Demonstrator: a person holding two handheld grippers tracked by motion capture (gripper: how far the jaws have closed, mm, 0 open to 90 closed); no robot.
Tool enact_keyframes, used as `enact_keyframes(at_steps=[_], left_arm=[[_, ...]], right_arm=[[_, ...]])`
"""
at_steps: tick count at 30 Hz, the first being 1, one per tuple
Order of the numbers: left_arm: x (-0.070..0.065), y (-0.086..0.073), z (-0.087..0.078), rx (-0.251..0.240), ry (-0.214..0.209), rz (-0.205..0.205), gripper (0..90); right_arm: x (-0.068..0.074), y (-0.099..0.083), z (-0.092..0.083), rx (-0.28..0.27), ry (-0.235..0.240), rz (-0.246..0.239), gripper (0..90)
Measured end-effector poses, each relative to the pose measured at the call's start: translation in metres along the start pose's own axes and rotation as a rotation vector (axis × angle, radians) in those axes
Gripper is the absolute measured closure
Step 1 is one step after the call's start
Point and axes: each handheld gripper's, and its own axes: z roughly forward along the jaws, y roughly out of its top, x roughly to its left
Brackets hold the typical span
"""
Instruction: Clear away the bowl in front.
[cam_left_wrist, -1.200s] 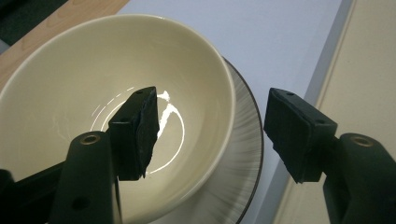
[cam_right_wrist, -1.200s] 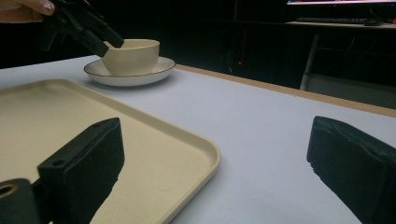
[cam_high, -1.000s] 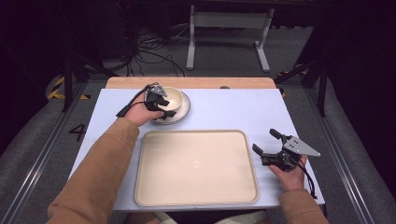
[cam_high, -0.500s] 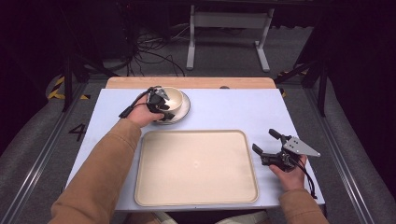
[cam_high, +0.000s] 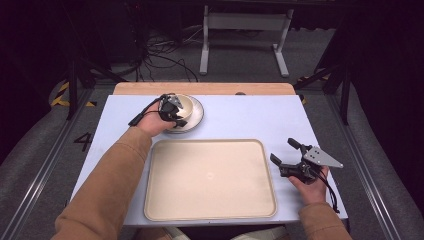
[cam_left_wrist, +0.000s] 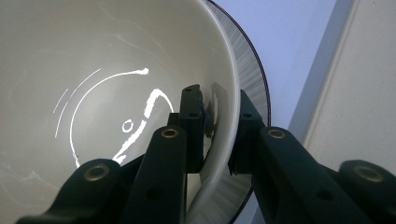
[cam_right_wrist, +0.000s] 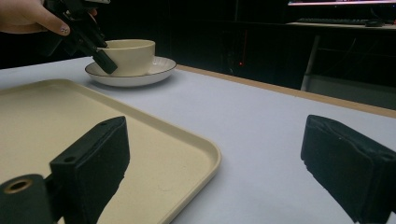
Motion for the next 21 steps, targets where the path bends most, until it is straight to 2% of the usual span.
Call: enact_keyframes(at_steps=[1, 2, 4, 7, 14, 20, 21], left_arm=[[0.000, 0.000, 0.000, 0.000, 0.000, 0.000, 79.8], [0.000, 0.003, -0.001, 0.028, 0.010, 0.035, 80.2], [-0.002, 0.006, -0.001, 0.052, 0.026, 0.066, 81.3], [-0.004, 0.009, -0.001, 0.072, 0.039, 0.085, 82.4], [-0.007, 0.014, -0.003, 0.099, 0.064, 0.107, 83.2], [-0.007, 0.016, -0.005, 0.096, 0.064, 0.103, 83.4], [-0.007, 0.017, -0.008, 0.087, 0.079, 0.106, 83.4]], right_arm=[[0.000, 0.000, 0.000, 0.000, -0.001, -0.001, 8.3], [0.000, 0.000, 0.000, 0.000, -0.001, 0.000, 8.3], [0.000, 0.000, 0.000, -0.001, 0.001, 0.001, 8.3], [0.000, 0.000, 0.000, -0.001, -0.001, 0.001, 8.3], [0.000, 0.000, -0.001, -0.001, -0.002, 0.003, 8.3], [0.000, 0.000, -0.001, -0.001, -0.002, 0.005, 8.4], [0.000, 0.000, -0.001, -0.001, -0.002, 0.005, 8.4]])
